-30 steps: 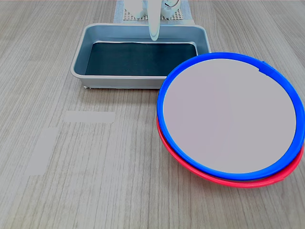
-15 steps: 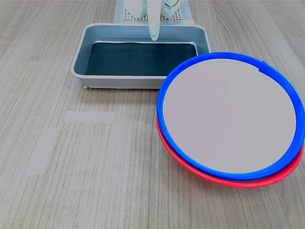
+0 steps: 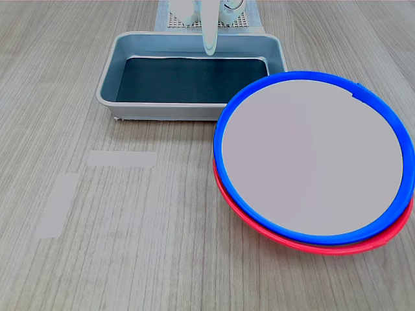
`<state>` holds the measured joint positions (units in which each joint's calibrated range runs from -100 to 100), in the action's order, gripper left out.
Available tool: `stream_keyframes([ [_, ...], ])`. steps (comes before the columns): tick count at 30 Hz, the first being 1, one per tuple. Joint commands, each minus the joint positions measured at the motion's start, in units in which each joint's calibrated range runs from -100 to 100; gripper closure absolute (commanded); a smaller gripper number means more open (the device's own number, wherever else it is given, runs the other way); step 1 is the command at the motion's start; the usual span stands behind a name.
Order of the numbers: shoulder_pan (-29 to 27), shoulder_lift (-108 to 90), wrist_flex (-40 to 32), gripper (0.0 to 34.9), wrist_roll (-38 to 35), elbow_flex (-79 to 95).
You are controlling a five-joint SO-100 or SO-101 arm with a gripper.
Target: Lift the stacked dish and set it down on the table.
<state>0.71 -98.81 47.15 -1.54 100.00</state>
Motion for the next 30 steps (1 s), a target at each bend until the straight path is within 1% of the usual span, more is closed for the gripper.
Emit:
stream_keyframes([
  [1, 0.9, -0.3, 0.2, 34.6, -0.7, 0.0],
  [6, 3.9, -0.2, 0.4, 34.7, -1.8, 0.0],
  [8, 4.0, 1.7, -0.4, 34.7, -1.7, -0.5],
  [13, 6.0, 11.6, -0.4, 34.6, -4.4, -10.6],
  [14, 6.7, 14.1, -0.4, 33.5, -4.5, -12.8],
  [15, 7.8, 18.4, -0.6, 31.1, -4.8, -16.5],
  [17, 9.5, 26.4, -1.2, 27.7, -4.6, -23.5],
  [18, 10.2, 31.0, -1.7, 26.7, -4.2, -27.3],
  [19, 10.7, 35.7, -2.0, 24.8, -3.9, -31.2],
  [22, 11.5, 49.8, -1.1, 20.6, -2.8, -43.3],
  [26, 12.3, 62.6, 1.3, 17.0, -2.3, -54.5],
  [28, 12.9, 68.6, 2.0, 15.8, -2.2, -59.5],
  [30, 13.3, 73.0, 2.2, 15.5, -2.2, -63.1],
])
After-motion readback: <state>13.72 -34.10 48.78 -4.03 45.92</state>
